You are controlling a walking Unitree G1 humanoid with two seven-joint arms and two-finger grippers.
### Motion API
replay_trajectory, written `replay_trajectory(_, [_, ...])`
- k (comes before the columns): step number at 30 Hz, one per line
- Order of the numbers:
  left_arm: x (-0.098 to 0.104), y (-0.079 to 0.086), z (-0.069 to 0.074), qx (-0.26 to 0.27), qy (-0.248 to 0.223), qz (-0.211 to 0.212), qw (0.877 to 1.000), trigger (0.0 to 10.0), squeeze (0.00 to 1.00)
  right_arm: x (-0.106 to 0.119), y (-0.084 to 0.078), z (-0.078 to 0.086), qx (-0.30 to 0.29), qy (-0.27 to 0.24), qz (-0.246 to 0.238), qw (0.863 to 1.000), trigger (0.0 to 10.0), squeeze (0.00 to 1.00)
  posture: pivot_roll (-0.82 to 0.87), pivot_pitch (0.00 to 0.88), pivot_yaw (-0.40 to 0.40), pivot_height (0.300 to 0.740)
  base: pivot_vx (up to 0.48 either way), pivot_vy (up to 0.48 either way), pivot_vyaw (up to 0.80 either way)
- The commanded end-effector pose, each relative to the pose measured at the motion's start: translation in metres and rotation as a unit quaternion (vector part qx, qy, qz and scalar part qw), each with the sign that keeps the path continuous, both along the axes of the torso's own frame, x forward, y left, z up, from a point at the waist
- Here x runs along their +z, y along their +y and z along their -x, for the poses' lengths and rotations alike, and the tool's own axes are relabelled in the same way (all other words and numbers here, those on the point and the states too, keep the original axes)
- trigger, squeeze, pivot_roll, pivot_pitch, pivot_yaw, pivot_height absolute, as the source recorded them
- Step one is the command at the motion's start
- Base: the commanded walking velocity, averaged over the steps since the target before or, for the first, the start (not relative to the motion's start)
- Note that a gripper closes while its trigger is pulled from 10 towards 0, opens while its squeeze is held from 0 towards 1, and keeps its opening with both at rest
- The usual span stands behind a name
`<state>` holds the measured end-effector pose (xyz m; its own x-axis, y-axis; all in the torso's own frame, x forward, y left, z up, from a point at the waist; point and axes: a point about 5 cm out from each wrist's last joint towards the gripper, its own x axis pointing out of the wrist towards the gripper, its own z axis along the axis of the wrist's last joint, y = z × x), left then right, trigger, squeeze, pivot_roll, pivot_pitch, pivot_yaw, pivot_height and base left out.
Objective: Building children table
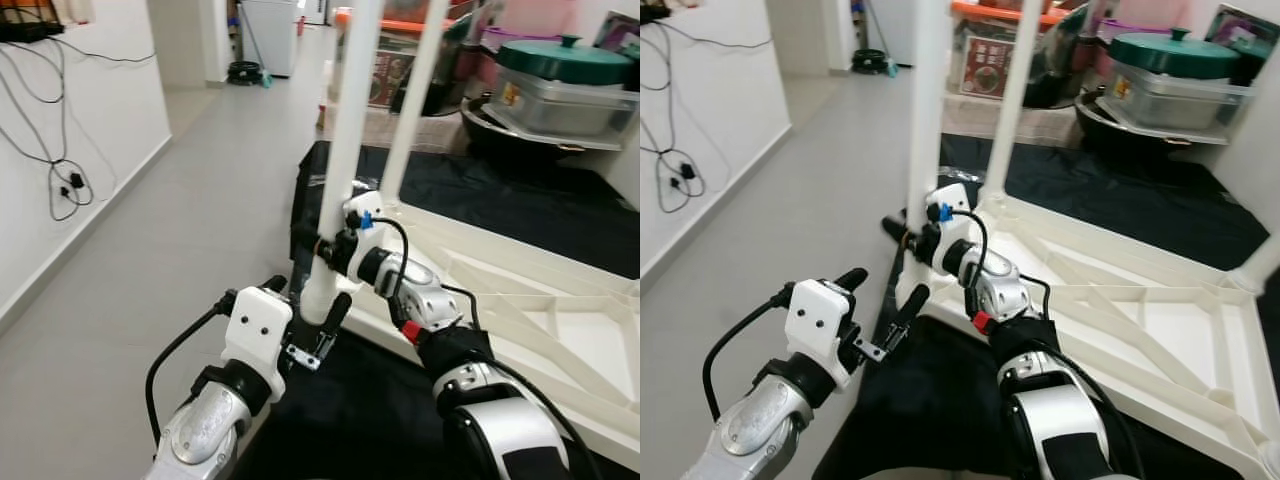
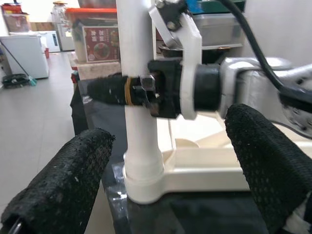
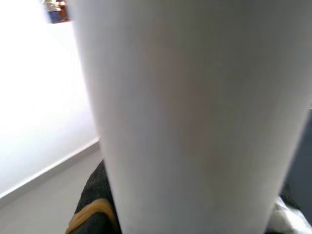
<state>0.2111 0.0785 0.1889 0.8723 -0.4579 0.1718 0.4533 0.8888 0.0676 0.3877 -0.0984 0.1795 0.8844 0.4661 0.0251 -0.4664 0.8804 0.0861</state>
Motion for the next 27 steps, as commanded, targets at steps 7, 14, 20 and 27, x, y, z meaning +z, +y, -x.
replay_trajectory(7, [-0.004,-0.002,0.0,-0.003,0.008,-0.001,1.0,10.0,0.0,-0.026,-0.046,0.03,-0.369,0.049,0.015,0.928,0.0,0.0,0.12,0.002,-0.105,0.74,0.0,0.0,0.0])
replay_trajectory(14, [-0.005,-0.002,0.0,-0.003,0.01,-0.001,1.0,10.0,0.0,-0.01,-0.003,0.028,-0.272,-0.007,-0.036,0.962,10.0,0.58,0.11,0.006,-0.103,0.74,0.0,0.0,0.0])
replay_trajectory(20, [-0.004,-0.002,-0.001,-0.002,0.009,-0.001,1.0,10.0,0.0,0.012,0.003,0.021,-0.166,-0.041,-0.089,0.981,10.0,0.0,0.11,0.008,-0.105,0.74,0.0,0.0,0.0])
replay_trajectory(27, [-0.005,-0.002,0.0,-0.002,0.01,-0.002,1.0,10.0,0.0,0.013,0.005,0.026,0.166,-0.003,-0.14,0.976,10.0,0.0,0.11,0.007,-0.104,0.74,0.0,0.0,0.0])
